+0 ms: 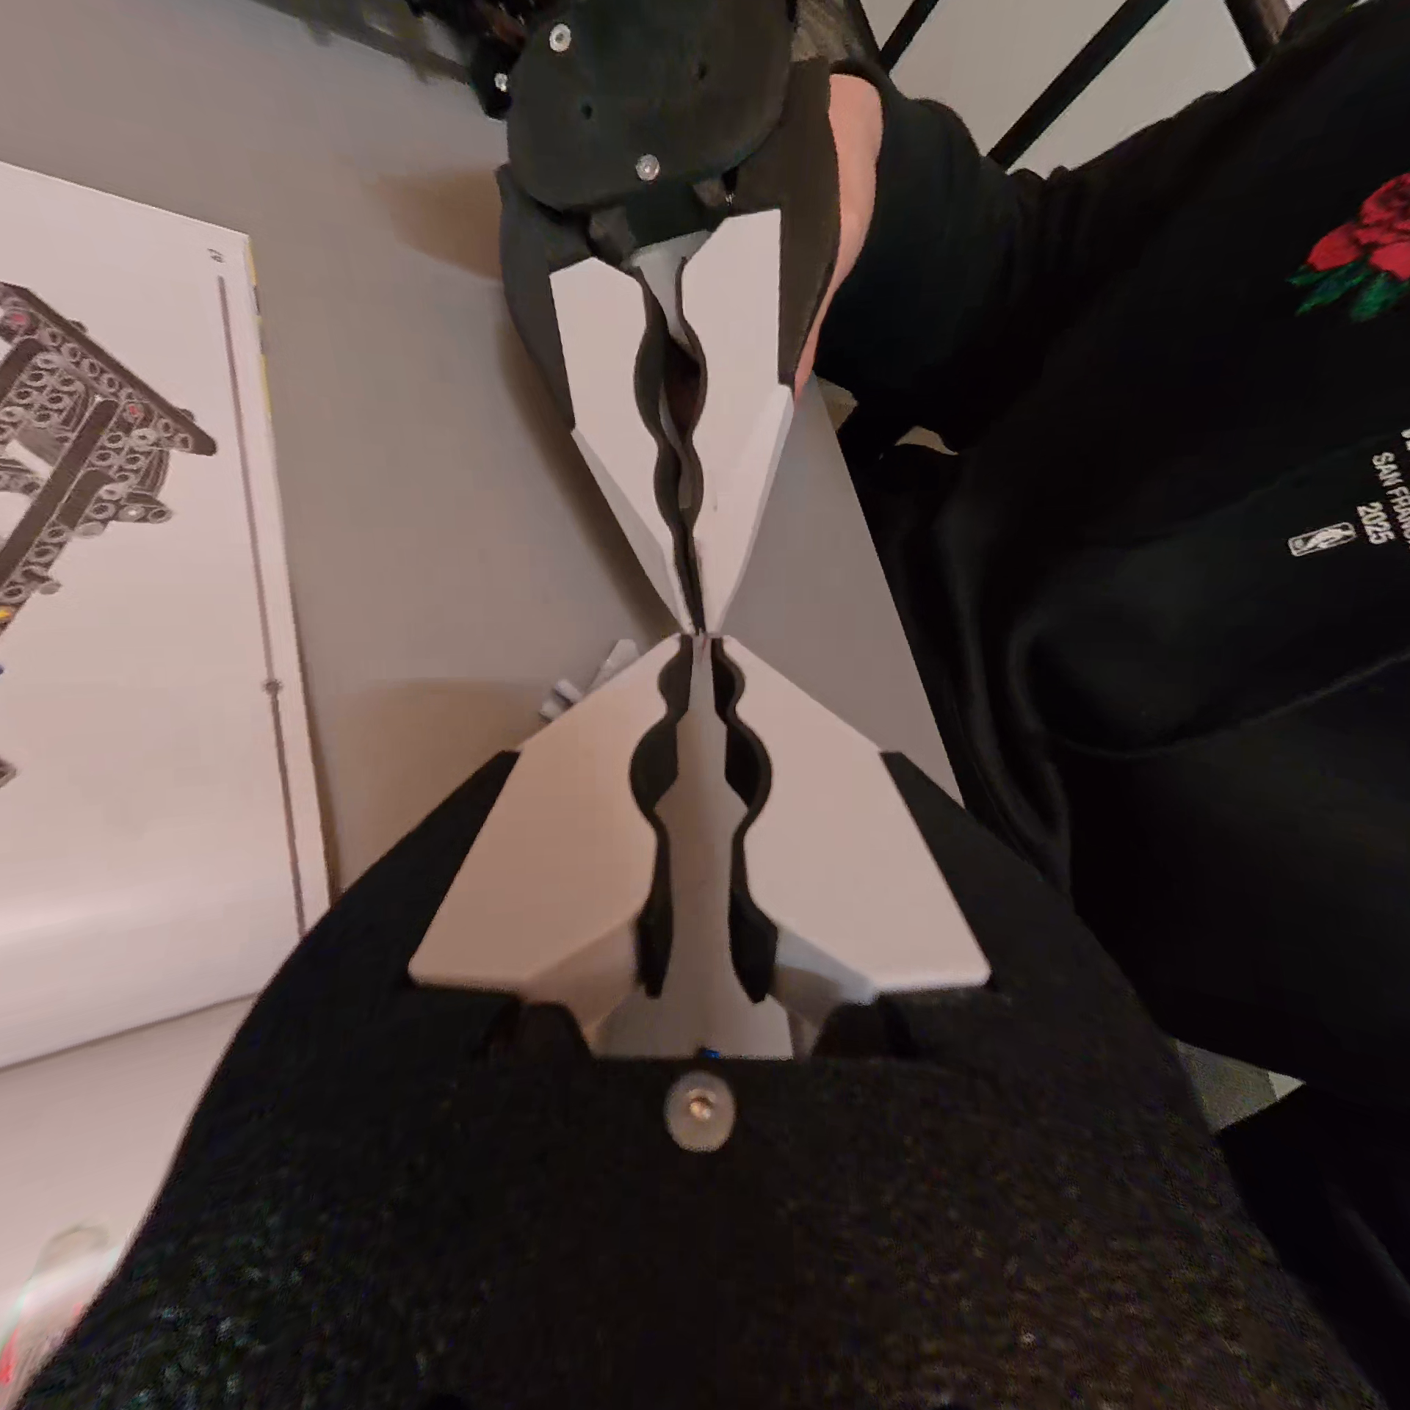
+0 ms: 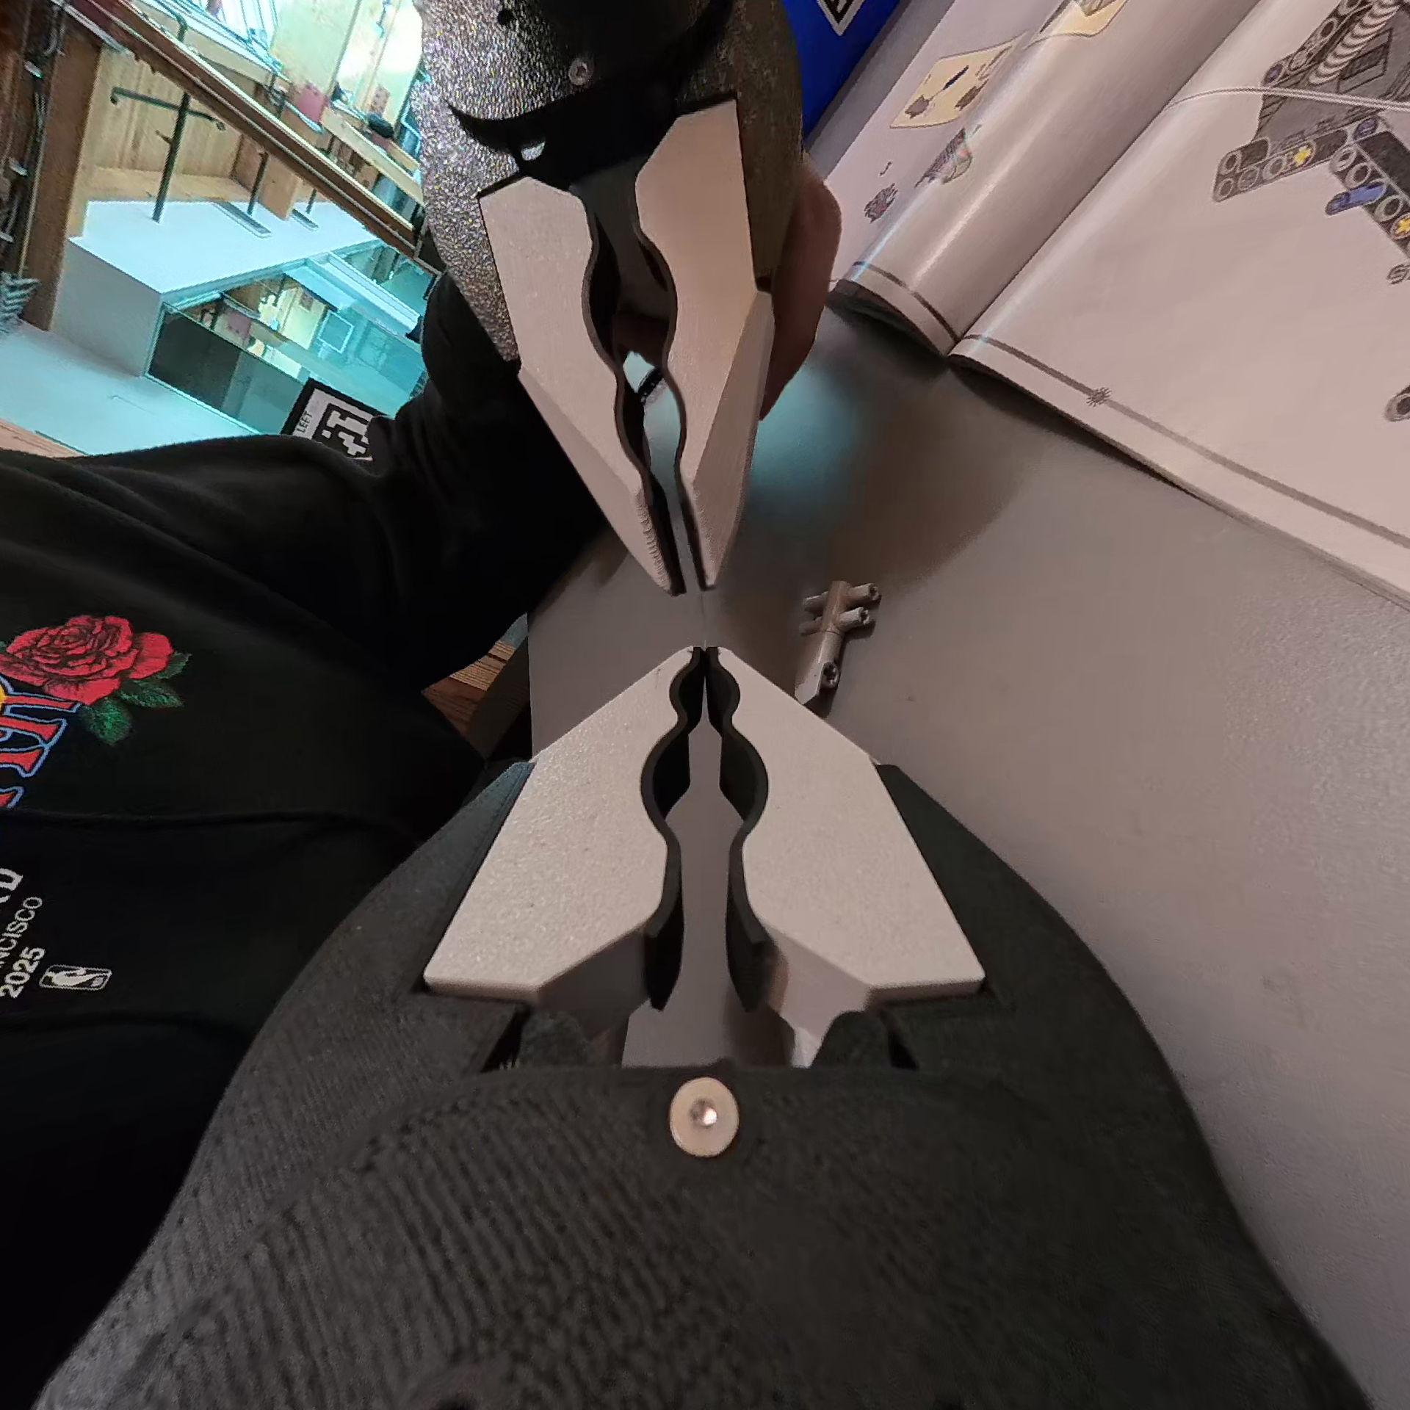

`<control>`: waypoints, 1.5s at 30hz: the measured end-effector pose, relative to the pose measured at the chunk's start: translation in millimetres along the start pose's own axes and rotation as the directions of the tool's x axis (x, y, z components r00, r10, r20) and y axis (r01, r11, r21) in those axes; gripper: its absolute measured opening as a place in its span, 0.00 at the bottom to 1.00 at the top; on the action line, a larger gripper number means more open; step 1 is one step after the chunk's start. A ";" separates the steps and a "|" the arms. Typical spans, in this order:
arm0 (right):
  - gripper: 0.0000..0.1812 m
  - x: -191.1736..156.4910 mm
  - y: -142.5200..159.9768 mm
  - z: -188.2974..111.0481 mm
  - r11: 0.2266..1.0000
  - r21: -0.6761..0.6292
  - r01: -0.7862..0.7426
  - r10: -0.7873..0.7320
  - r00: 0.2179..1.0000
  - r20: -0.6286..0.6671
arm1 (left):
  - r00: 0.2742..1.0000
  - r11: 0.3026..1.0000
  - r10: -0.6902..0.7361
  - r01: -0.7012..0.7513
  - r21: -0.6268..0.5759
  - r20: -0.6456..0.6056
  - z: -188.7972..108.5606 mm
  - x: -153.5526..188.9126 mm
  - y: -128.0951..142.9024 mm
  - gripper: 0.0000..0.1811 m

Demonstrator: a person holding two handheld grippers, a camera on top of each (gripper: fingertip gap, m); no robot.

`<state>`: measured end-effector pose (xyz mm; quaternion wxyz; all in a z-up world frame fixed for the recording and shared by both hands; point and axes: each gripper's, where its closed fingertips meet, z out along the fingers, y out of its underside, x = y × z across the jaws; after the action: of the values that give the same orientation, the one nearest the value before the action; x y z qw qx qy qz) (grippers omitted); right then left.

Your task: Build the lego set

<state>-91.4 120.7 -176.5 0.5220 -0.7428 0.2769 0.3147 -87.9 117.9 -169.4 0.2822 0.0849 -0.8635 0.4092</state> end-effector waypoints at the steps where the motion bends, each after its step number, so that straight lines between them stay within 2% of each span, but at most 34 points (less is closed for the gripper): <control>1: 0.00 0.0 0.2 0.1 1.000 -0.001 0.000 0.000 1.000 -0.001 | 1.000 1.000 0.000 0.000 -0.008 -0.001 1.4 -0.2 0.6 0.01; 13: 0.00 -0.1 0.8 0.6 1.000 -0.007 0.001 -0.001 1.000 -0.001 | 1.000 1.000 0.005 -0.004 -0.012 0.006 3.1 -2.3 1.6 0.00; 20: 0.00 0.1 -5.4 -4.2 0.999 0.043 -0.002 0.002 1.000 -0.003 | 0.996 0.992 -0.084 0.087 0.097 -0.033 0.0 -3.0 -4.5 0.00; 25: 0.07 -3.4 -8.7 -8.9 0.996 0.087 0.013 -0.013 1.000 -0.003 | 0.988 0.978 -0.136 0.145 0.151 -0.068 0.6 -4.1 -1.2 0.00; 26: 0.12 -0.4 -9.5 -10.5 0.995 0.097 0.014 -0.011 1.000 -0.028 | 0.987 0.976 -0.143 0.152 0.156 -0.068 -0.6 -4.9 -0.4 0.00; 30: 0.18 2.8 -13.7 -19.2 0.988 0.154 0.026 -0.014 0.997 -0.074 | 0.978 0.959 -0.193 0.206 0.196 -0.084 -7.7 -6.2 -2.6 0.00; 33: 0.26 2.1 -4.3 -20.0 0.989 0.112 0.094 -0.076 0.985 -0.153 | 0.959 0.934 -0.268 0.282 0.221 -0.091 -6.8 -11.3 -1.4 0.00; 35: 0.27 6.0 2.0 -18.7 0.980 0.050 0.192 -0.172 0.947 -0.270 | 0.946 0.921 -0.308 0.323 0.219 -0.100 -3.9 -13.0 1.9 0.00; 37: 0.26 16.6 4.0 -18.2 0.958 -0.031 0.285 -0.272 0.871 -0.408 | 0.936 0.909 -0.339 0.353 0.220 -0.098 -1.3 -15.2 4.2 0.00; 39: 0.26 27.2 7.3 -16.6 0.925 -0.142 0.353 -0.375 0.785 -0.492 | 0.929 0.903 -0.361 0.370 0.219 -0.080 1.5 -18.6 6.5 0.00; 42: 0.26 32.1 14.6 -9.3 0.870 -0.270 0.413 -0.493 0.710 -0.502 | 0.922 0.898 -0.379 0.386 0.212 -0.075 5.3 -18.7 9.2 0.00; 45: 0.22 31.9 16.6 -3.4 0.812 -0.338 0.476 -0.583 0.652 -0.484 | 0.917 0.893 -0.392 0.399 0.210 -0.078 8.0 -19.5 11.2 0.00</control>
<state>-82.3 109.9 -209.8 0.4145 -0.8937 0.1595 -0.0639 -79.4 117.6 -191.7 0.3626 0.2828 -0.7723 0.4383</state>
